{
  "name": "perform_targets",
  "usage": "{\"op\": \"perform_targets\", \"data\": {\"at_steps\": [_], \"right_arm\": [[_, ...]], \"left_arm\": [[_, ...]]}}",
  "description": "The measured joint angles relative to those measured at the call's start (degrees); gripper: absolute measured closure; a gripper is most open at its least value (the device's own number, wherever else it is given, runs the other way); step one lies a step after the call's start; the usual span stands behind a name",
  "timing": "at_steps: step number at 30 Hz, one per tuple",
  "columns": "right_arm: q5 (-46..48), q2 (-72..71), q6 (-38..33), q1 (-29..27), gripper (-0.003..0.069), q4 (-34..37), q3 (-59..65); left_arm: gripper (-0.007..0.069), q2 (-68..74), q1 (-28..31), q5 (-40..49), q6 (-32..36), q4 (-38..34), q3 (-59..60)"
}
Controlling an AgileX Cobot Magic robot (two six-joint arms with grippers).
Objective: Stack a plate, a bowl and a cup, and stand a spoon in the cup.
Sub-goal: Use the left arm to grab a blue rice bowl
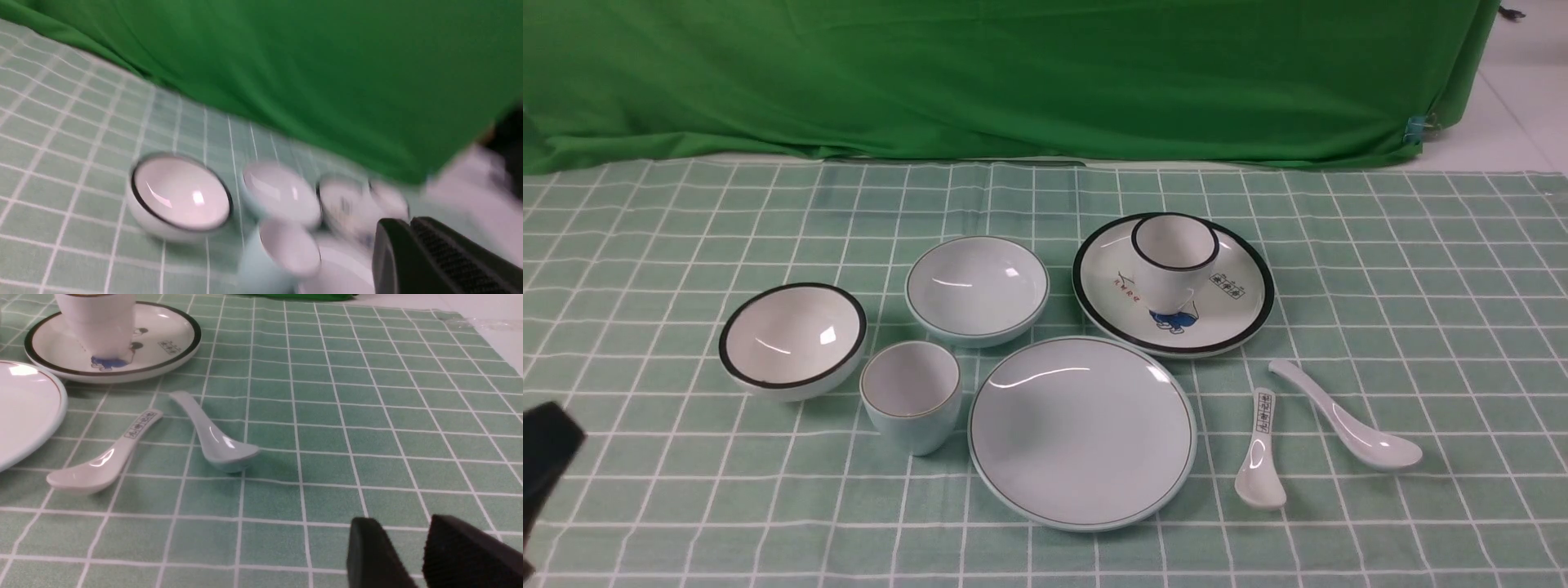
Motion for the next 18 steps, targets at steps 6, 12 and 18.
{"op": "perform_targets", "data": {"at_steps": [6, 12, 18], "right_arm": [[0.0, 0.0, 0.0, 0.0, 0.0417, 0.0, 0.0], [0.0, 0.0, 0.0, 0.0, 0.0417, 0.0, 0.0], [0.0, 0.0, 0.0, 0.0, 0.0417, 0.0, 0.0]], "left_arm": [[0.0607, 22.7, -1.7, 15.2, 10.6, -0.1, -14.7], [0.0607, 38.8, -16.8, 15.2, 17.6, 2.2, -22.2], [0.0607, 52.4, -29.3, 15.8, 17.8, 9.9, -30.7]]}}
